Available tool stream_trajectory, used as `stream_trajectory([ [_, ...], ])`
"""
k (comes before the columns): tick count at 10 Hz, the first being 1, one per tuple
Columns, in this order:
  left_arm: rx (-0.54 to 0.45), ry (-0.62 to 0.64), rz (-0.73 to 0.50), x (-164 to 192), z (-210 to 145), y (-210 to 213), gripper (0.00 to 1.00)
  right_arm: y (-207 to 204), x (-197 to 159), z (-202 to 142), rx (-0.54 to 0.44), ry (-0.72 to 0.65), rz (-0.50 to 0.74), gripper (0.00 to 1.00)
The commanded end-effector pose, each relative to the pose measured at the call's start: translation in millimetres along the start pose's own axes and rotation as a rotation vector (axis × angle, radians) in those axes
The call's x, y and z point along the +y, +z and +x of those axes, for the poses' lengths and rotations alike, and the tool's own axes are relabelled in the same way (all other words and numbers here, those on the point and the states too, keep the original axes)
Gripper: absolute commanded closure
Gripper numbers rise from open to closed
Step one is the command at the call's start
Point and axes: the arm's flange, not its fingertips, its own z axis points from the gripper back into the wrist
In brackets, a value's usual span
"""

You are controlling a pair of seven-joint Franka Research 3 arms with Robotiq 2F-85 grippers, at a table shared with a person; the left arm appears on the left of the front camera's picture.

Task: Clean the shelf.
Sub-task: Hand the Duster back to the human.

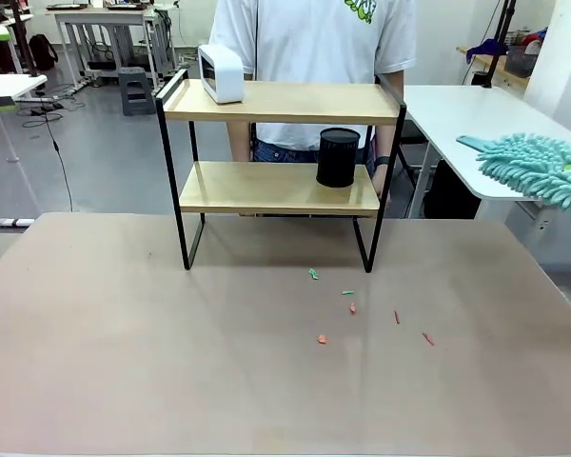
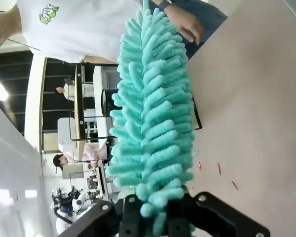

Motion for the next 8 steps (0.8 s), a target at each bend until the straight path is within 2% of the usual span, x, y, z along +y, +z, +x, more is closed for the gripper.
stream_trajectory([
  [1,0.009,0.000,0.004,-0.4,-0.4,1.1,0.00,24.1,-1.5,0.5,0.006,0.037,0.035,1.00],
  [8,0.009,0.000,0.004,-0.4,-0.4,1.1,0.00,24.1,-1.5,0.5,0.006,0.037,0.035,1.00],
])
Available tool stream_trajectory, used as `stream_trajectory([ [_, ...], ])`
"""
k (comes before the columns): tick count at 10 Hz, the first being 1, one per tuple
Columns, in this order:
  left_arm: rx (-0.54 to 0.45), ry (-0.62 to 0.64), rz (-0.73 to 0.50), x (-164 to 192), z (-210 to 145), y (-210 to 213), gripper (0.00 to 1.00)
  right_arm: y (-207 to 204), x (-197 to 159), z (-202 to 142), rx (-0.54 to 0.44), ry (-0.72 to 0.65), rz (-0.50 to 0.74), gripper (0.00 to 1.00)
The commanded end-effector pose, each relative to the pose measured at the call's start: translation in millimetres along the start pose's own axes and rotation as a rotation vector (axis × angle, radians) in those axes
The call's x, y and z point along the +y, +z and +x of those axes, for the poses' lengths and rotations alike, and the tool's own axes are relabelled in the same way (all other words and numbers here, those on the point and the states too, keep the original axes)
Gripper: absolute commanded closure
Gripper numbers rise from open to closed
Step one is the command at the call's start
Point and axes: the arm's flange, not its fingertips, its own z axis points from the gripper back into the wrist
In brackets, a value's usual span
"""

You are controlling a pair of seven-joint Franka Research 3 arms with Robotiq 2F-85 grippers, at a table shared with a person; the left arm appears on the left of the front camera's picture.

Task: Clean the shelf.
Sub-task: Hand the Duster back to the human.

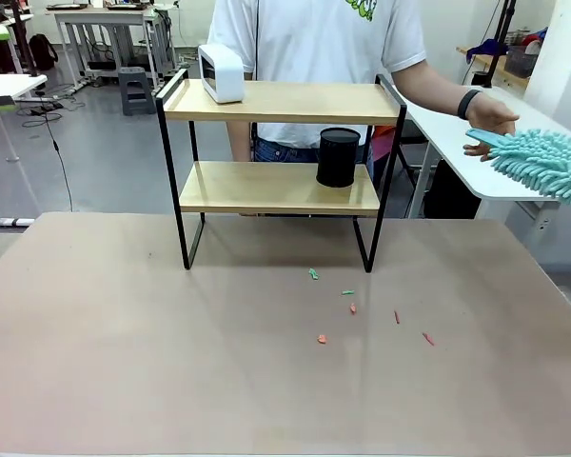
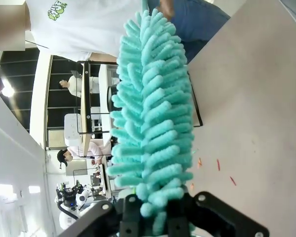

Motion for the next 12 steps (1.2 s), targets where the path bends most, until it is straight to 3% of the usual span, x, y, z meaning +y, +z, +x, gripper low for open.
stream_trajectory([
  [1,0.009,0.000,0.004,-0.3,-0.2,1.2,0.00,2.1,2.7,0.7,0.003,0.026,0.008,1.00],
  [5,0.009,0.000,0.004,-0.3,-0.2,1.2,0.00,2.1,2.7,0.7,0.003,0.026,0.008,1.00],
  [6,0.009,0.000,0.004,-0.3,-0.2,1.2,0.00,-0.4,0.2,-0.1,0.002,0.001,0.000,0.75],
  [7,0.009,0.000,0.004,-0.3,-0.2,1.2,0.00,-1.8,0.9,-0.3,0.023,0.000,0.010,0.35],
  [9,0.009,0.000,0.004,-0.3,-0.2,1.2,0.00,-1.5,3.5,0.8,0.020,0.006,0.022,0.00],
  [12,0.009,0.000,0.004,-0.3,-0.2,1.2,0.00,2.5,8.2,1.2,0.032,0.024,0.046,0.00],
])
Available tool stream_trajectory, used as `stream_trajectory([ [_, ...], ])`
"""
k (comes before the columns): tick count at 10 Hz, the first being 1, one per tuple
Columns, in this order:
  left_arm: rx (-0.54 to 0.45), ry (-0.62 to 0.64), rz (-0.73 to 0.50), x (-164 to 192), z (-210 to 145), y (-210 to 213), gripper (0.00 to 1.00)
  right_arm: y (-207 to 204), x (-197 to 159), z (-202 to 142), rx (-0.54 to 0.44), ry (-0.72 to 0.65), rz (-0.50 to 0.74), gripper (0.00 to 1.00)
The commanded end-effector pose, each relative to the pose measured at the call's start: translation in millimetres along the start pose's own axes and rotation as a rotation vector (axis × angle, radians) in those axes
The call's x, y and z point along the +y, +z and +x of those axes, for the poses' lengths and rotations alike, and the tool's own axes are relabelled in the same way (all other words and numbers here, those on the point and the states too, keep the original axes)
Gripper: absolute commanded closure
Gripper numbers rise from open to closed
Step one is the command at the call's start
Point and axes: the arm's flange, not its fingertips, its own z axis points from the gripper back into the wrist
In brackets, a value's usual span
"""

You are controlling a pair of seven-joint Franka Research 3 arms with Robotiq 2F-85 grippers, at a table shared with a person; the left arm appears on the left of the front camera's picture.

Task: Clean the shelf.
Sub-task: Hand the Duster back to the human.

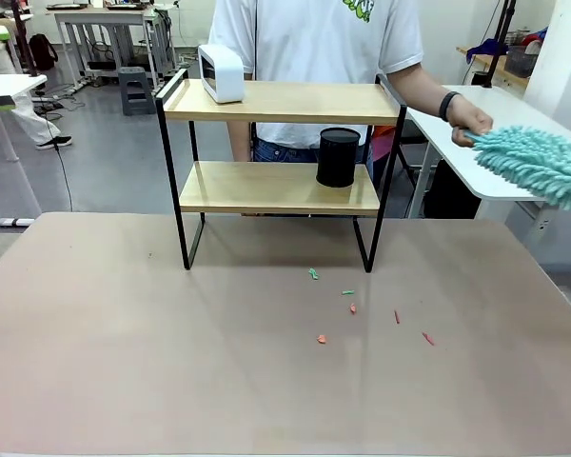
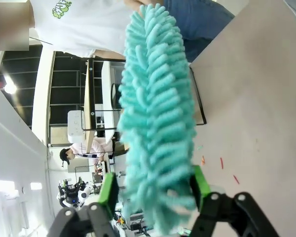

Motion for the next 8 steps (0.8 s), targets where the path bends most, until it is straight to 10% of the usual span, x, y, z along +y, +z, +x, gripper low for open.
stream_trajectory([
  [1,0.000,0.000,0.000,0.0,0.0,0.0,0.00,-5.9,6.2,2.7,0.030,0.021,0.045,0.00],
  [6,0.298,0.131,-0.165,68.6,-63.8,-90.7,0.00,-89.3,68.0,-39.5,0.289,0.051,0.230,0.00],
  [8,0.230,0.233,-0.174,74.2,-74.2,-120.9,0.00,-160.5,72.1,-87.4,0.477,0.003,0.298,0.00],
])
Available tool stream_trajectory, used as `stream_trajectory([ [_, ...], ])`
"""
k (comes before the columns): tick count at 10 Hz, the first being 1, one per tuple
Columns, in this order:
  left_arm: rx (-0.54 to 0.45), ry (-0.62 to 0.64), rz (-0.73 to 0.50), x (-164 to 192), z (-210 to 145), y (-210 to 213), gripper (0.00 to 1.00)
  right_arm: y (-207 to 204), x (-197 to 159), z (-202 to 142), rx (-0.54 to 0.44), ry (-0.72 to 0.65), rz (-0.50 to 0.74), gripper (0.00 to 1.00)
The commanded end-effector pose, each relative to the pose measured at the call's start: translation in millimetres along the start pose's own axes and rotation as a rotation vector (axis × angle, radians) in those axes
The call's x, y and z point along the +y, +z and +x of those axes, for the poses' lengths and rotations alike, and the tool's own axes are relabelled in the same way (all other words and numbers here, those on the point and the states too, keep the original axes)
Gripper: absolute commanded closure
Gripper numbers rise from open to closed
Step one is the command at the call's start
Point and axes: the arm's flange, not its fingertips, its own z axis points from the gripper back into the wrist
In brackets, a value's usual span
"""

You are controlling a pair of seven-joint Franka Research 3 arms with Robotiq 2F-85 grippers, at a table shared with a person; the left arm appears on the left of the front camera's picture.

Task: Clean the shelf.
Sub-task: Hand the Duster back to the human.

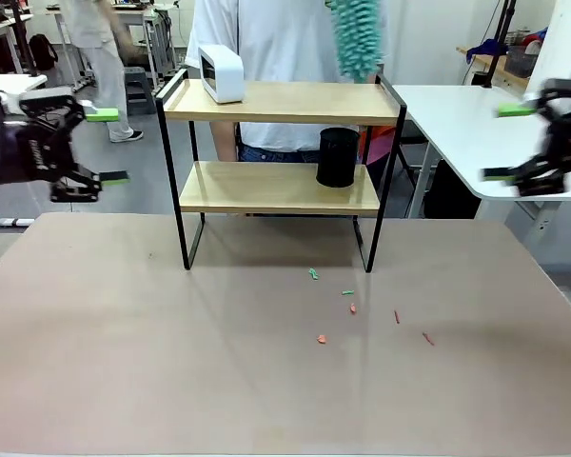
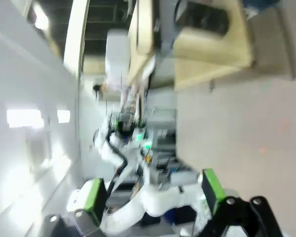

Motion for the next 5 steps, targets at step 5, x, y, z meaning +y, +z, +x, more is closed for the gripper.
stream_trajectory([
  [5,0.008,-0.047,0.032,-10.7,-0.5,15.7,0.00,-42.5,-11.2,-13.9,0.088,-0.034,0.022,0.00],
])
